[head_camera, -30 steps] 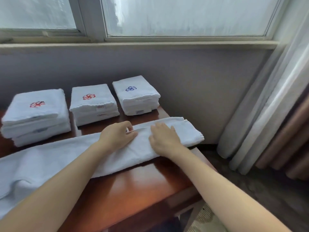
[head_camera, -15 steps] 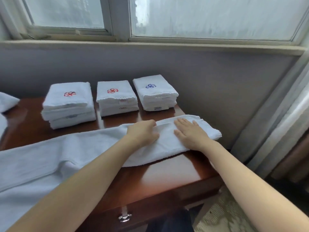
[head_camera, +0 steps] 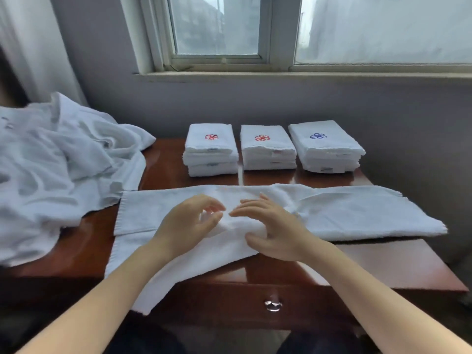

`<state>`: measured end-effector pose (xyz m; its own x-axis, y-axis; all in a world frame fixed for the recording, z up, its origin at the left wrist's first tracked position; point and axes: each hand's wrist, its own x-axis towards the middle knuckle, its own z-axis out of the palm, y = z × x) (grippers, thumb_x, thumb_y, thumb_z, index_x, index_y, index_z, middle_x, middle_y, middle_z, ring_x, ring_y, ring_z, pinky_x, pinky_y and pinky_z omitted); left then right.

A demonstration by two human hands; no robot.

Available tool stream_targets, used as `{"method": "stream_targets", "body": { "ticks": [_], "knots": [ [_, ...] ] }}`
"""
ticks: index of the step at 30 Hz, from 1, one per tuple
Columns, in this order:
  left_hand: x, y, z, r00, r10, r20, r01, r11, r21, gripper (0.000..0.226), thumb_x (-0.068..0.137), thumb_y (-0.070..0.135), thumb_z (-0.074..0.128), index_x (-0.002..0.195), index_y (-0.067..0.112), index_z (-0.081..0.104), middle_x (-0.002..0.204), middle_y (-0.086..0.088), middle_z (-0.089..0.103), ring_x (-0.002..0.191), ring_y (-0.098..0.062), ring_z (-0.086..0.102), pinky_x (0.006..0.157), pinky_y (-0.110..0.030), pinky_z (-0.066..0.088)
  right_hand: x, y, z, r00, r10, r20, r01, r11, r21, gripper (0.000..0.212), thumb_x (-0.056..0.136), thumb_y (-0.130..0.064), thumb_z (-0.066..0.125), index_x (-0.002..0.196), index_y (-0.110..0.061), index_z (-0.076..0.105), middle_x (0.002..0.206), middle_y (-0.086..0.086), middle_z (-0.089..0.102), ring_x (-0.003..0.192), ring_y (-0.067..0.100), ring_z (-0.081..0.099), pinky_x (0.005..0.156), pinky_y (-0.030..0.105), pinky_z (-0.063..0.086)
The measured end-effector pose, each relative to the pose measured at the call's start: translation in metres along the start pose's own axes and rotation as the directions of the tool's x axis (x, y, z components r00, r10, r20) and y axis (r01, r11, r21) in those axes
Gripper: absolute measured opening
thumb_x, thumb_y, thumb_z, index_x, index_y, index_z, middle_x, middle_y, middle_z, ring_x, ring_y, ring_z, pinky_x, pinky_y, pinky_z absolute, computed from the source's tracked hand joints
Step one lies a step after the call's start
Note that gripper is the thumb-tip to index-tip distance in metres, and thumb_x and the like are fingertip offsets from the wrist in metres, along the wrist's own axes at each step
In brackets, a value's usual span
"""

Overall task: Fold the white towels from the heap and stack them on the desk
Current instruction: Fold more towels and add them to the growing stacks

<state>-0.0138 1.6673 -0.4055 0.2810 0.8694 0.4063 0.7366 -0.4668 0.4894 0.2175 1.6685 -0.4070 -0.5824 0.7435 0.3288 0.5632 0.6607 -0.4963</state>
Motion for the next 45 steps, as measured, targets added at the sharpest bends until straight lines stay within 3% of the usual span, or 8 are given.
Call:
{"method": "stream_targets", "body": {
  "ticks": [6,11,15,20,24,32,40,45],
  "knots": [
    [-0.056,-0.026,-0.030,0.986,-0.146,0.075,0.145,0.989,0.019,0.011,0.090,0.044,0.062,0.097,0.036,0.066,0.098,0.023,0.064,0.098,0.005,0.058,0.083,-0.025,0.050,0.025,-0.033,0.035,0.996,-0.048,0.073,0.056,0.993,-0.105,0.036,0.088,-0.038,0.058,0.123,-0.029,0.066,0.118,-0.010,0.065,0.114,0.007,0.052,0.094,0.024,0.043],
    [-0.095,-0.024,-0.040,0.959,-0.186,0.213,0.158,0.977,0.139,0.042,0.070,0.074,0.065,0.095,0.042,0.057,0.120,0.032,0.051,0.111,0.012,0.048,0.090,-0.013,0.039,0.031,-0.035,0.050,0.988,-0.023,0.150,0.047,0.985,-0.163,0.031,0.087,-0.041,0.060,0.116,-0.034,0.067,0.119,-0.018,0.059,0.111,0.004,0.050,0.083,0.024,0.043],
    [-0.104,-0.018,-0.040,0.957,-0.186,0.223,0.129,0.960,0.247,0.032,0.074,0.040,0.068,0.100,0.037,0.049,0.128,0.029,0.048,0.112,0.004,0.050,0.087,-0.017,0.041,0.030,-0.034,0.053,0.982,-0.028,0.186,0.063,0.981,-0.182,0.020,0.091,-0.037,0.059,0.107,-0.029,0.066,0.117,-0.014,0.059,0.103,0.012,0.056,0.078,0.029,0.045],
    [-0.098,-0.022,-0.075,0.886,-0.352,0.301,0.314,0.935,0.167,0.006,0.070,0.030,0.052,0.074,0.035,0.051,0.075,0.022,0.058,0.071,0.000,0.058,0.059,-0.022,0.041,0.033,-0.041,0.040,1.000,0.009,0.029,-0.006,0.993,-0.120,0.012,0.096,-0.038,0.056,0.100,-0.027,0.060,0.096,-0.005,0.069,0.093,0.021,0.064,0.075,0.035,0.049],
    [-0.081,-0.037,-0.111,0.905,-0.404,0.132,0.388,0.913,0.128,0.007,0.065,0.028,0.054,0.062,0.030,0.048,0.060,0.015,0.053,0.055,-0.004,0.047,0.055,-0.030,0.035,0.049,-0.045,0.024,0.983,0.048,-0.176,-0.059,0.997,-0.055,0.013,0.094,-0.045,0.058,0.090,-0.033,0.057,0.068,-0.022,0.055,0.070,-0.004,0.056,0.061,0.027,0.042],
    [-0.038,-0.079,-0.122,0.825,-0.510,-0.245,0.442,0.851,-0.282,0.010,0.086,0.015,0.071,0.095,0.014,0.065,0.082,0.006,0.062,0.075,-0.004,0.057,0.064,-0.015,0.041,0.103,-0.037,0.017,0.913,0.023,-0.408,-0.125,0.967,-0.224,0.022,0.095,-0.044,0.058,0.093,-0.024,0.067,0.068,-0.012,0.058,0.072,0.023,0.062,0.054,0.026,0.032],
    [-0.019,-0.135,-0.091,0.698,-0.630,-0.340,0.654,0.754,-0.056,0.038,0.089,0.041,0.066,0.117,0.017,0.057,0.110,-0.003,0.066,0.106,-0.028,0.060,0.078,-0.031,0.038,0.141,0.002,0.066,0.971,0.122,-0.208,-0.178,0.944,-0.277,0.018,0.096,-0.032,0.054,0.091,-0.020,0.067,0.088,-0.005,0.069,0.085,0.022,0.063,0.055,0.029,0.035],
    [-0.030,-0.143,-0.077,0.671,-0.678,-0.300,0.703,0.710,-0.035,0.048,0.083,0.050,0.068,0.121,0.025,0.052,0.093,0.010,0.061,0.102,-0.023,0.062,0.077,-0.031,0.039,0.146,0.011,0.085,0.966,0.196,-0.166,-0.240,0.921,-0.308,0.017,0.096,-0.031,0.048,0.098,-0.023,0.062,0.094,-0.004,0.064,0.093,0.024,0.058,0.068,0.033,0.037]
  ]
}}
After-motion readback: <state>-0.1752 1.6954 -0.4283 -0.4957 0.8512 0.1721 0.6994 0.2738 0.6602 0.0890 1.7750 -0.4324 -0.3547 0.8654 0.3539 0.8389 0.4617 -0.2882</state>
